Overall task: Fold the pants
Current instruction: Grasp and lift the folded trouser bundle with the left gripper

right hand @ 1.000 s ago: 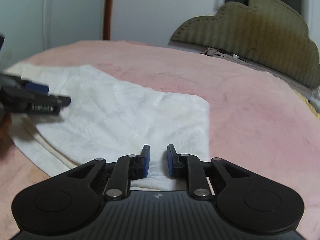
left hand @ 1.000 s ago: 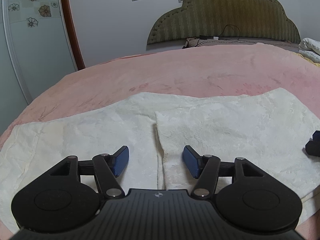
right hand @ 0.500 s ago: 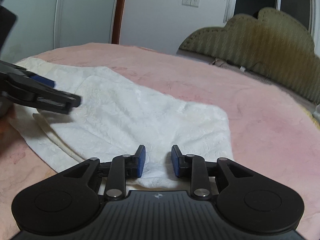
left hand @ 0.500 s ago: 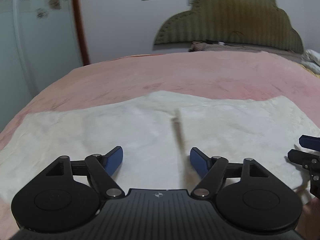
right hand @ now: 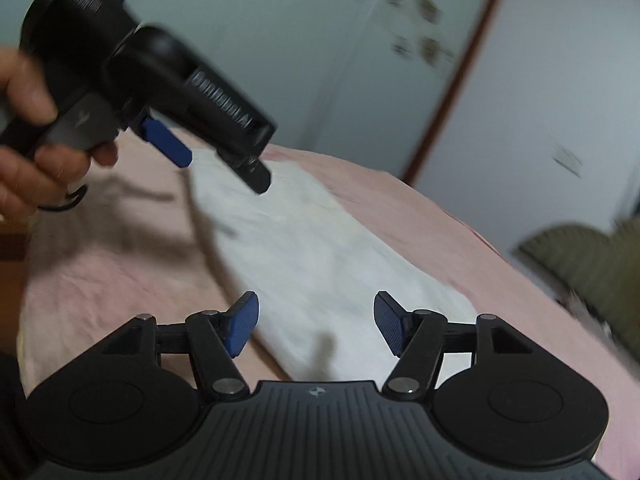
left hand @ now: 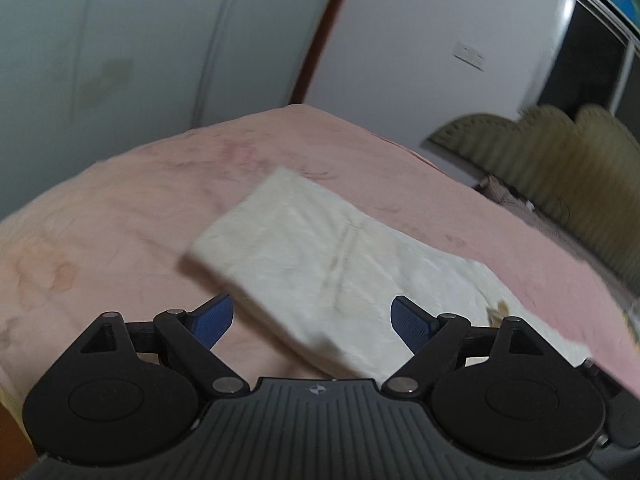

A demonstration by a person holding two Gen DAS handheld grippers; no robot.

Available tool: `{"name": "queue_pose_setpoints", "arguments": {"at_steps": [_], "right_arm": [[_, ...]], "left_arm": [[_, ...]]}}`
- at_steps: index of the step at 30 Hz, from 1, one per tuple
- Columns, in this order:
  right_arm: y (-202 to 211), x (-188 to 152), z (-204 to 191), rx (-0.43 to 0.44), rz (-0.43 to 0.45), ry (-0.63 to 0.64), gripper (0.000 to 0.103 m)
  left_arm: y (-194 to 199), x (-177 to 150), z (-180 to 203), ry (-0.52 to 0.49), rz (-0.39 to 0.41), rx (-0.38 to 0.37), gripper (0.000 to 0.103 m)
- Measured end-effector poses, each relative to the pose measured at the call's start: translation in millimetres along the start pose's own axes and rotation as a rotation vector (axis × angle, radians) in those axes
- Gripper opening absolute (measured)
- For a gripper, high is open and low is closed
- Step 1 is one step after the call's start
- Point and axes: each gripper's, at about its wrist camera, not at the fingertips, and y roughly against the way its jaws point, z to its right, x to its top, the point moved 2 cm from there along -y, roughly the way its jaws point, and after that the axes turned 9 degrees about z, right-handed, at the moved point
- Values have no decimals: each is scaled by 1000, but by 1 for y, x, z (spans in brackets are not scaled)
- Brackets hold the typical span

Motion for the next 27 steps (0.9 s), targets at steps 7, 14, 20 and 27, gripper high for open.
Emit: {"name": "queue_pose_setpoints", "arguments": {"at_steps": [7, 14, 20, 27], "right_arm": [[-44, -1, -35, 40, -52, 139, 62], [-82, 12, -41, 47, -50, 177, 31], [-67, 24, 3, 121, 24, -115, 20], [-43, 30, 67, 235, 103, -365, 21]], "left_arm": [[-35, -8, -53, 356, -174, -160, 89], [-64, -4, -68, 625, -155, -262, 102], [-98, 6, -62, 708, -125, -281, 99], [-121, 14, -54, 620, -155, -191, 52]]}}
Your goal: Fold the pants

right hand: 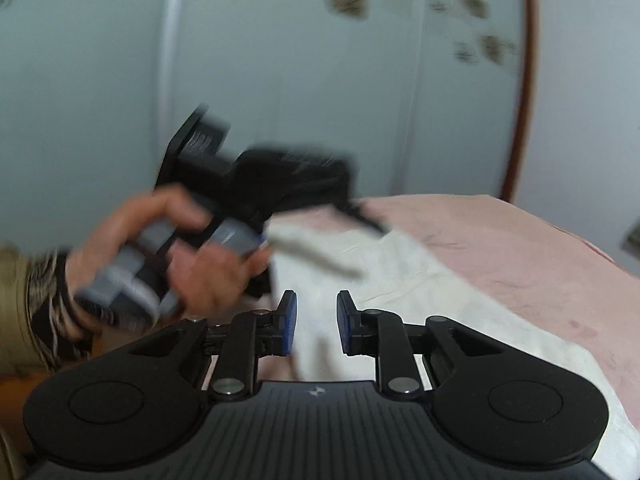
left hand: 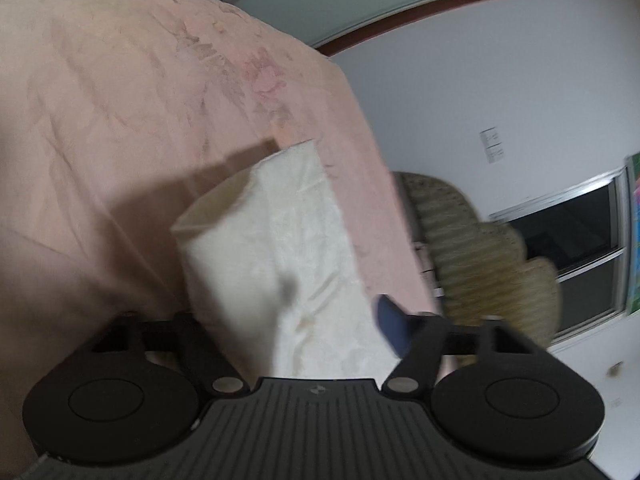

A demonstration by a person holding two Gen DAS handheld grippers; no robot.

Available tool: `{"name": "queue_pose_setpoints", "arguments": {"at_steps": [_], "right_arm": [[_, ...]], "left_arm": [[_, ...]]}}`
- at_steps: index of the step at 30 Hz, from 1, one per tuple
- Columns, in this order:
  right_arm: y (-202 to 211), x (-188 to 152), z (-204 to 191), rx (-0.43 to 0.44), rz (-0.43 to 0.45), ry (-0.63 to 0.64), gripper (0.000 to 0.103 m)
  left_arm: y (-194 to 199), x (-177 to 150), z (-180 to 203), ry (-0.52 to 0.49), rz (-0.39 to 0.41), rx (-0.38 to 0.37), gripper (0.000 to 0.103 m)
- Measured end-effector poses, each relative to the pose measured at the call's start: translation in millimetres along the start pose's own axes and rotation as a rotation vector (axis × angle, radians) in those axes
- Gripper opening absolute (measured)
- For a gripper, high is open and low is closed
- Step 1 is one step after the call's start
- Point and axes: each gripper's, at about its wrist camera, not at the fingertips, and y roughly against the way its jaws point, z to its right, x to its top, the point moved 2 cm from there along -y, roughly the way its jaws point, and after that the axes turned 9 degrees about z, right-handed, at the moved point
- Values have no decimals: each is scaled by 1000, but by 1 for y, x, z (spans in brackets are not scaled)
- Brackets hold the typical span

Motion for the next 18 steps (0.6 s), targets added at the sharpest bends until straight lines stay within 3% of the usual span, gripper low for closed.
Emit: {"name": "queue_pose_setpoints", "arguments": {"at_steps": [1, 2, 3, 5, 6, 9, 12, 18], "right_arm": [[-4, -3, 12, -56, -26, -33, 21], [-11, -9, 23, -106, -71, -59, 22], [-20, -18, 32, -139, -135, -85, 24], [-41, -44, 44, -154, -283, -112, 31], [-39, -48, 44, -144, -241, -108, 32], [-35, -41, 59, -110, -224, -205, 35], [-20, -31, 85, -108, -137, -324, 36], [-1, -17, 127, -157, -55, -462, 38]], "left_arm": [[-1, -2, 1, -39, 2, 29, 42], [-2, -4, 2, -92, 8, 58, 23], [-1, -7, 3, -155, 21, 86, 13], [2, -13, 9, -239, 50, 94, 11], [6, -17, 16, -291, 70, 101, 10], [19, -33, 52, -485, 145, 95, 9], [38, -55, 96, -631, 210, 28, 9], [49, -118, 167, -766, 169, -143, 10]]}}
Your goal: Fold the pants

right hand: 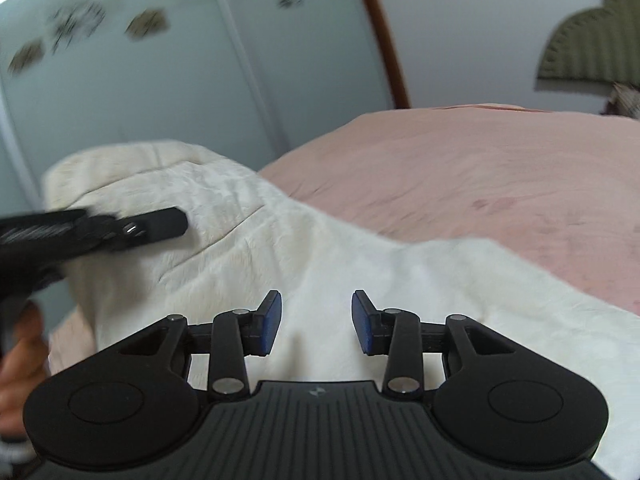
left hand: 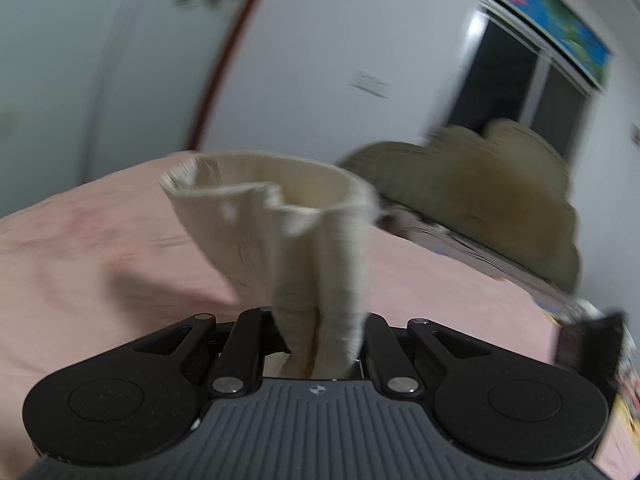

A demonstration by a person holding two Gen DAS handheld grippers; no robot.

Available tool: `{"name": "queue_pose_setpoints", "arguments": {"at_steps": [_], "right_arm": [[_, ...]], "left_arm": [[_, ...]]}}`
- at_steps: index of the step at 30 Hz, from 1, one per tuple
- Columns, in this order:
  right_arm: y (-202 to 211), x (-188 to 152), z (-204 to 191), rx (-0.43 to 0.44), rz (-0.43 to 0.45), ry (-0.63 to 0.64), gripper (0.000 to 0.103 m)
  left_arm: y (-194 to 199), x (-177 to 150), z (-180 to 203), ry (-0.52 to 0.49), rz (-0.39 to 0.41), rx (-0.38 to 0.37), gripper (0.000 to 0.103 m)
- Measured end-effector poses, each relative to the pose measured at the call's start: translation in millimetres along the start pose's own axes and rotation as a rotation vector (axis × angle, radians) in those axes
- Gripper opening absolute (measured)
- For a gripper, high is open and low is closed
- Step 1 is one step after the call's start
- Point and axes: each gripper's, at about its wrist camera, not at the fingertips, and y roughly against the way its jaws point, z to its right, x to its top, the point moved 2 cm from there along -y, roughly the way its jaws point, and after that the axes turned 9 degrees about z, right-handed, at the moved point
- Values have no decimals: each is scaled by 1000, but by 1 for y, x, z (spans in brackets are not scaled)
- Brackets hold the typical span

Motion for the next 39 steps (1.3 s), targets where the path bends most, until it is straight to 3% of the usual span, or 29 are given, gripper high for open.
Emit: {"name": "queue_pose_setpoints", "arguments": {"at_steps": [5, 8, 16, 25, 28, 32, 33, 35, 39], "right_arm": [[36, 12, 23, -21, 92, 32, 38], [66, 14, 44, -118, 133, 116, 38], [146, -11, 88, -313, 90, 188, 38], [179, -50, 106, -420, -73, 202, 45], [204, -52, 116, -448, -49, 116, 47], [242, -47, 116, -612, 85, 86, 47], [247, -45, 110, -612, 137, 84, 49], [248, -43, 94, -528, 218, 73, 49], [218, -46, 52, -405, 204, 183, 47]], "left_arm": [[-14, -21, 79, -105, -40, -143, 10], [-25, -36, 117, -133, -78, -214, 11], [-40, -91, 186, -222, -171, -359, 12], [-59, -153, 194, -331, -378, -391, 33], [-53, -155, 183, -358, -379, -419, 45], [-32, -143, 169, -354, -352, -439, 61], [-29, -137, 167, -337, -341, -440, 64], [-21, -127, 157, -300, -328, -435, 69], [-19, -107, 133, -205, -291, -415, 73]]}}
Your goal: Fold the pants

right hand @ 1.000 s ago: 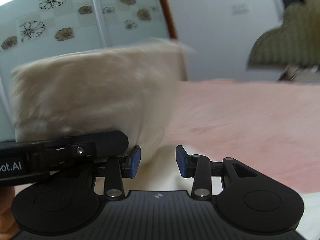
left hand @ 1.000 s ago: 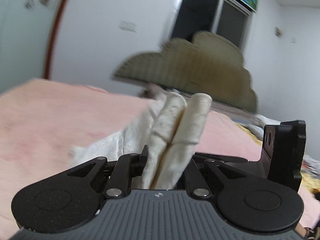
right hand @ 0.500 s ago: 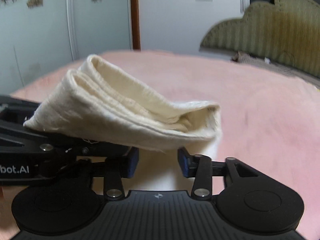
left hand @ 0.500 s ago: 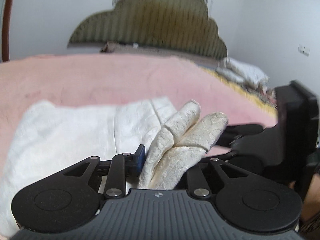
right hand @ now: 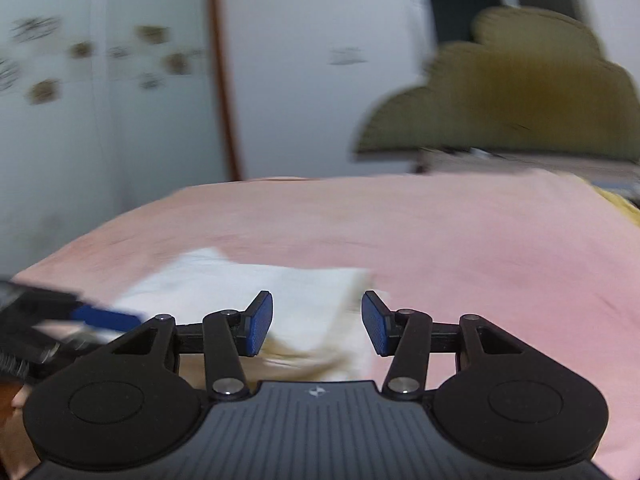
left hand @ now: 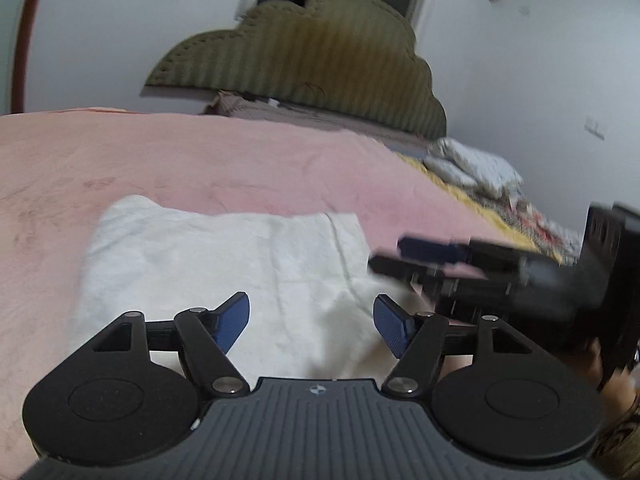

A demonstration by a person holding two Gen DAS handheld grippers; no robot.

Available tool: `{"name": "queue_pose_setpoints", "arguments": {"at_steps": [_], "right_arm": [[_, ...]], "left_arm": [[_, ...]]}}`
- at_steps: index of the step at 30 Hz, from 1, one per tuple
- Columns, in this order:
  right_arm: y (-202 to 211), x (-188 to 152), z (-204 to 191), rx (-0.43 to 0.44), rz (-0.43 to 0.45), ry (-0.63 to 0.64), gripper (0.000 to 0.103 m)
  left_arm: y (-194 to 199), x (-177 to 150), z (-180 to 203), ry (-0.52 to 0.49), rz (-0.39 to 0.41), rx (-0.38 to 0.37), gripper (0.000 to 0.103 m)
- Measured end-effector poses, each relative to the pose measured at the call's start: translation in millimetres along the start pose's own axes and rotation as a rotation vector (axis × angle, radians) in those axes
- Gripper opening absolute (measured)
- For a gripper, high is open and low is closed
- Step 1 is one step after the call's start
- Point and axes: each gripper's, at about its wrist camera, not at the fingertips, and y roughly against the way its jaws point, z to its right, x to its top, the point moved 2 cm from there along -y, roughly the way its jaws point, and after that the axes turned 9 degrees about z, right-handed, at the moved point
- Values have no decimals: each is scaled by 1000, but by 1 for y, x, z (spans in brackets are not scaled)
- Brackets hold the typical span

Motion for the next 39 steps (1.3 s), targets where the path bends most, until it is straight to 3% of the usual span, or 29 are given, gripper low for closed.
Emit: {"name": "queue_pose_setpoints", "arguments": {"at_steps": [2, 5, 6, 9, 12, 14, 16, 18, 21, 23, 25, 27, 30, 32, 33, 34, 37, 39], "right_arm": [[-11, -10, -16, 10, -66, 65, 48], [-25, -27, -12, -101, -143, 94, 49], [-24, -29, -6, -114, -137, 68, 57], [-15, -24, 5, -149, -114, 5, 59], [-9, -22, 4, -127, -85, 23, 60], [-16, -25, 10, -79, -108, -2, 63], [-16, -31, 18, -84, -128, -27, 67], [-12, -35, 31, -85, -122, -114, 74], [-9, -38, 45, -121, -114, -197, 74], [-5, -33, 41, -171, -90, -152, 74], [-3, -25, 25, -151, -56, -64, 75], [0, -18, 5, -70, -27, 16, 75], [3, -17, -25, 62, -36, 188, 81], [-4, -23, -33, -35, -98, 315, 82], [-8, -25, -27, -92, -117, 316, 82], [-10, -26, -14, -106, -119, 236, 82], [-8, -26, 40, -51, -118, -199, 82], [-11, -35, 67, -27, -133, -370, 82]], "left_arm": [[5, 4, -13, 19, 8, 26, 73], [5, 2, -41, 89, 4, 111, 73], [2, -1, -50, 104, -12, 142, 73], [-7, -9, -68, 123, -82, 173, 73], [4, -6, -61, 61, -38, 172, 73], [11, -1, -58, 29, 10, 176, 74], [16, 3, -65, 31, 41, 210, 77], [17, 4, -81, 76, 41, 237, 79], [18, -2, -110, 207, 17, 279, 79], [18, -6, -118, 234, 3, 309, 79], [18, -9, -118, 188, -3, 369, 79], [20, -11, -117, 140, -2, 406, 79], [24, -13, -115, 113, -15, 394, 80], [25, -16, -115, 85, -22, 384, 80], [26, -15, -115, 83, -16, 375, 80], [26, -14, -117, 92, -15, 357, 81], [18, -11, -126, 173, -46, 260, 82], [12, -11, -136, 238, -69, 212, 83]]}}
